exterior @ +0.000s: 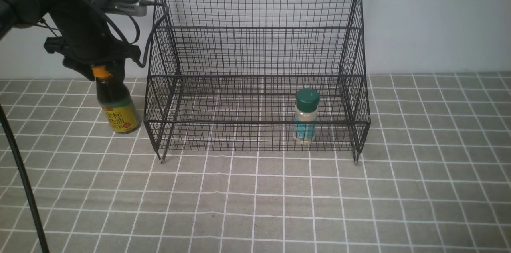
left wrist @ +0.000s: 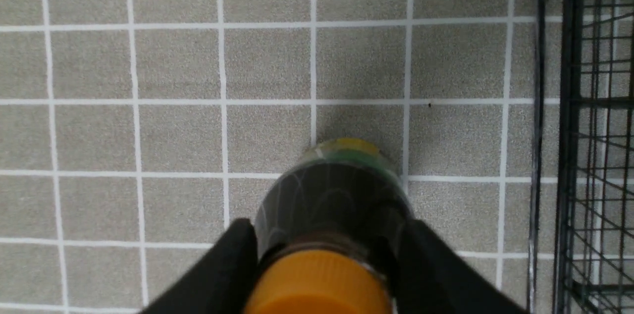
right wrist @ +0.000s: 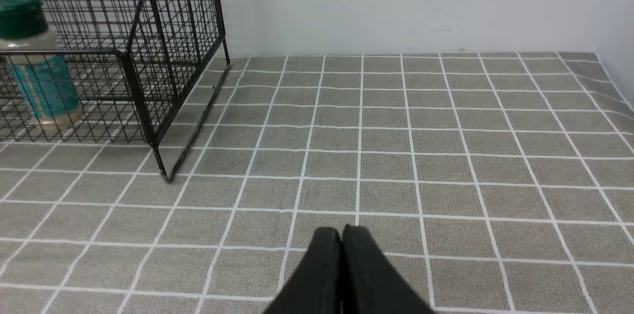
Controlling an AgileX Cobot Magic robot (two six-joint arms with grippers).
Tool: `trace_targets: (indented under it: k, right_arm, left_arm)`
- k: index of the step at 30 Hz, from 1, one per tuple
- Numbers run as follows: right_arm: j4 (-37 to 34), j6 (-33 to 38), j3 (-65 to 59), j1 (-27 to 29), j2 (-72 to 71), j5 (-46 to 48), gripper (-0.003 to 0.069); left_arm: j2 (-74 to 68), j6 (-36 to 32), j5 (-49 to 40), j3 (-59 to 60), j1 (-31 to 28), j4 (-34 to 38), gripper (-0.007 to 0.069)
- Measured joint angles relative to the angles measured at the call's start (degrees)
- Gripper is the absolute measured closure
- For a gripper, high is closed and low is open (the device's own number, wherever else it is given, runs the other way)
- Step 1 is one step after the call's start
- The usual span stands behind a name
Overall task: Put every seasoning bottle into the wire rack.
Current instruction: Use the left arm to grab the condiment bottle closest to it, then use the left arm to put the condiment bottle back on the shelf
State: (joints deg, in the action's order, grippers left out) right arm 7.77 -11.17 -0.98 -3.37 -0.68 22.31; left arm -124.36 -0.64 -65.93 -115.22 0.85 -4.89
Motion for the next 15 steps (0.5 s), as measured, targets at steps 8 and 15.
trace_targets:
  k: [8, 15]
  right_arm:
    - [0.00, 0.00, 0.00, 0.00, 0.00, 0.00, 0.0673]
    - [0.00, 0.00, 0.00, 0.00, 0.00, 0.00, 0.0673]
  left_arm:
    - [2.08, 0.00, -4.92, -1.16, 0.00, -0.43, 0.0323]
    - [10.14, 0.00, -6.22, -8.68, 0.00, 0.09, 0.0323]
